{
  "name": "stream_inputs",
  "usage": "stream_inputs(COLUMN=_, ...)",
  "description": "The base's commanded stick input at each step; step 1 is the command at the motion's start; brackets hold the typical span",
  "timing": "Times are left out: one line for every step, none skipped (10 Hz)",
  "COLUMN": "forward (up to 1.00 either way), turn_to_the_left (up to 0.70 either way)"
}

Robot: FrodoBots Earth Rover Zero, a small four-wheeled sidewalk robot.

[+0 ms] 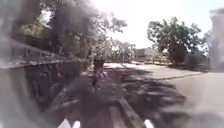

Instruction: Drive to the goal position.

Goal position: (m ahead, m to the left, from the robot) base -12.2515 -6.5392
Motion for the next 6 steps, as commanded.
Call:
stream_inputs(forward=0.0, turn_to_the_left=-0.85)
stream_inputs(forward=0.0, turn_to_the_left=-0.85)
stream_inputs(forward=0.0, turn_to_the_left=-0.85)
stream_inputs(forward=0.0, turn_to_the_left=-0.85)
stream_inputs(forward=0.0, turn_to_the_left=-0.85)
stream_inputs(forward=0.0, turn_to_the_left=-0.85)
